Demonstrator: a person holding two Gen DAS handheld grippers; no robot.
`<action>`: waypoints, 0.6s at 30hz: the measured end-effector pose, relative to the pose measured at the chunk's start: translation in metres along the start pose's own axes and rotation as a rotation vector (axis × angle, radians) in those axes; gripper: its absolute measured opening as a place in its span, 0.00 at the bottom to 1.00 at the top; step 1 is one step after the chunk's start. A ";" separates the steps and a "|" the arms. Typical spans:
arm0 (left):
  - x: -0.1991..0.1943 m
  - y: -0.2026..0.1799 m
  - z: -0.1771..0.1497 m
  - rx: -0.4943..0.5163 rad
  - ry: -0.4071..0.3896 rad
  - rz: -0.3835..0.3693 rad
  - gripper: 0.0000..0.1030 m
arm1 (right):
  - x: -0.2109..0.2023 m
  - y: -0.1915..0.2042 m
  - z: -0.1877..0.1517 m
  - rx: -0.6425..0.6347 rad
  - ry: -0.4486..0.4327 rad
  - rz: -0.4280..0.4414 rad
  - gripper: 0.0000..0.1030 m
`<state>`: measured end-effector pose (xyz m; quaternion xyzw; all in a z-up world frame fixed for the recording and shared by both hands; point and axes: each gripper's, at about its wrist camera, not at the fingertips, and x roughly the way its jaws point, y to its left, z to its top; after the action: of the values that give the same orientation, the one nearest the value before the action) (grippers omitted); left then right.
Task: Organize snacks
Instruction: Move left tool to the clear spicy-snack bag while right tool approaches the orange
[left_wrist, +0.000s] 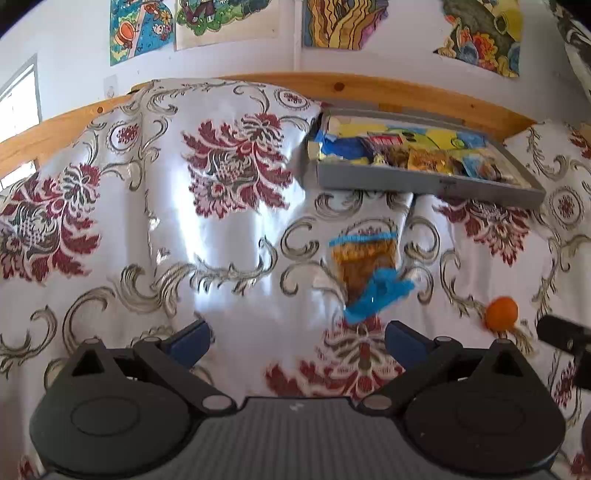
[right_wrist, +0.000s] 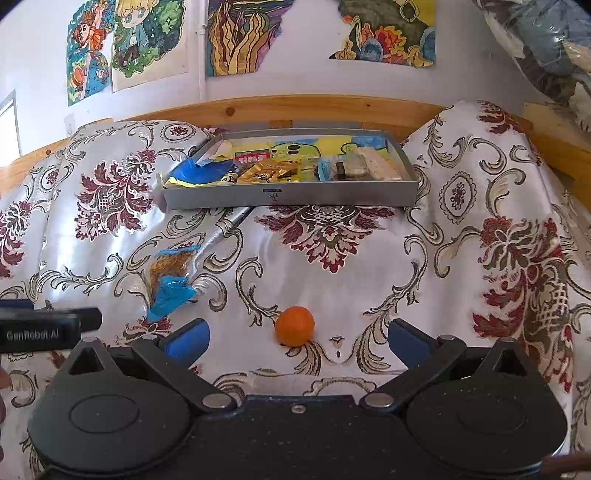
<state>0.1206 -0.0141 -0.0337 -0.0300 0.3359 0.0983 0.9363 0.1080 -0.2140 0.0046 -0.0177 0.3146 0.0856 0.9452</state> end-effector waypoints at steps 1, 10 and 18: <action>0.002 -0.001 0.002 -0.001 -0.007 0.000 0.99 | 0.002 0.000 0.001 -0.005 0.000 -0.006 0.99; 0.025 -0.020 0.013 0.059 -0.001 -0.048 0.99 | 0.030 -0.008 0.010 -0.054 -0.007 -0.046 0.99; 0.061 -0.026 0.022 0.055 0.046 -0.091 0.99 | 0.052 -0.008 0.004 -0.075 0.019 -0.038 0.99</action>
<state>0.1857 -0.0269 -0.0551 -0.0218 0.3583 0.0457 0.9322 0.1531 -0.2132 -0.0235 -0.0601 0.3196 0.0793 0.9423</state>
